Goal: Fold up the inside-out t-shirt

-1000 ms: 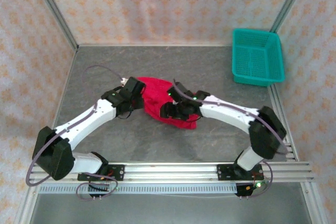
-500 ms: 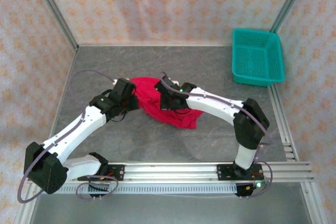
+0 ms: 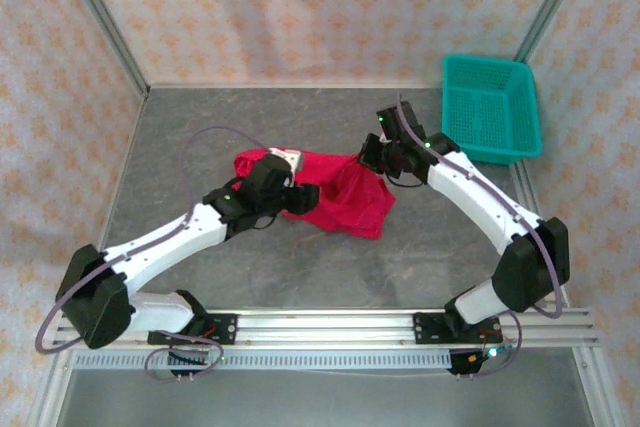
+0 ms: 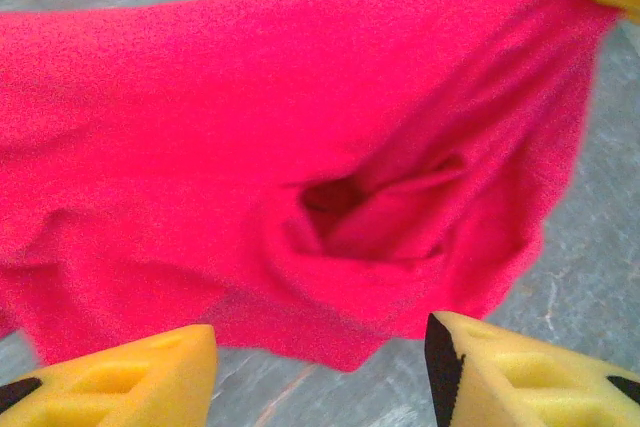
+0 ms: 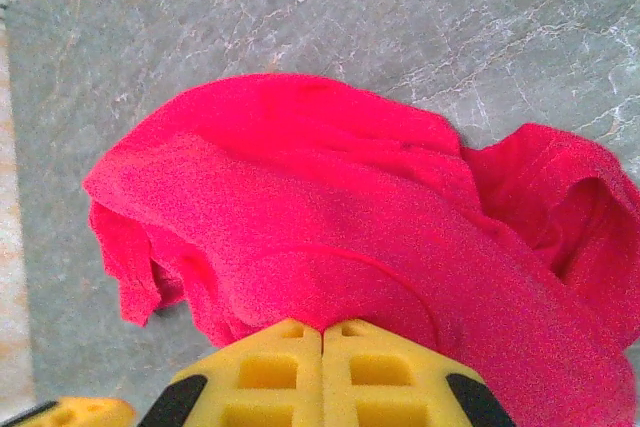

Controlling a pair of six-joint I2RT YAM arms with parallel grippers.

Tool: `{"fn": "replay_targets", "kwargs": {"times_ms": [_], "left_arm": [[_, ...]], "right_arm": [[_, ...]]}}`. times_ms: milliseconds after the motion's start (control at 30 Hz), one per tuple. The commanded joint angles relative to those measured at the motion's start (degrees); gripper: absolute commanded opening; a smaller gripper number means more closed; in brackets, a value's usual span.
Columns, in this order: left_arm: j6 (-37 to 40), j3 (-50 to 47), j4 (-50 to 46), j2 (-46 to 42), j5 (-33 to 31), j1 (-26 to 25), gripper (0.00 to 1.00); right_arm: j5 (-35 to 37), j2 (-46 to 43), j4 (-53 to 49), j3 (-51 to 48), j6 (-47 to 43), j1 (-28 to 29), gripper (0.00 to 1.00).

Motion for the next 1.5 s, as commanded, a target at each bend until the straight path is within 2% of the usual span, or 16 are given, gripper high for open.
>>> {"fn": "replay_targets", "kwargs": {"times_ms": [0,133,333,533,767,800,900,967,1200,1367,1467], "left_arm": [[4.73,1.19,8.63,3.47,-0.39,-2.09,0.60],[4.63,6.34,6.37,9.92,-0.38,-3.42,0.56],[-0.25,6.61,12.69,17.04,-2.13,-4.02,0.47],[-2.52,9.97,11.99,22.79,-8.37,-3.98,0.49],[-4.97,12.78,12.21,26.68,-11.32,-2.90,0.47],[-4.95,13.08,12.10,27.27,-11.28,-2.73,0.42],[-4.99,15.13,9.41,29.28,-9.76,-1.64,0.15],[-5.00,15.64,7.80,29.02,-9.48,-0.92,0.00],[-4.86,20.43,-1.40,20.49,-7.23,-0.15,0.00],[-6.91,26.84,-6.47,15.22,1.25,-0.15,0.00],[-10.99,29.50,-7.38,13.49,5.81,-0.07,0.00]], "right_arm": [[-6.31,2.27,3.48,-0.35,0.89,-0.80,0.00],[-7.41,4.25,4.13,0.07,1.16,-1.52,0.00],[-7.74,4.68,4.50,0.27,1.27,-2.31,0.00],[-8.33,4.77,4.32,0.68,1.11,-2.42,0.00],[-10.41,4.67,5.50,0.02,1.70,-2.43,0.00],[-10.62,4.63,5.69,-0.12,1.81,-2.41,0.00],[-10.10,4.13,5.44,-0.26,1.57,-2.43,0.00],[-9.59,4.02,4.90,-0.12,1.25,-2.59,0.00],[-6.89,6.56,4.66,-0.17,-0.53,-4.31,0.00],[-3.63,13.51,2.47,4.34,-4.65,-4.98,0.00],[-2.66,18.97,0.50,8.74,-6.07,-4.98,0.00]]}}
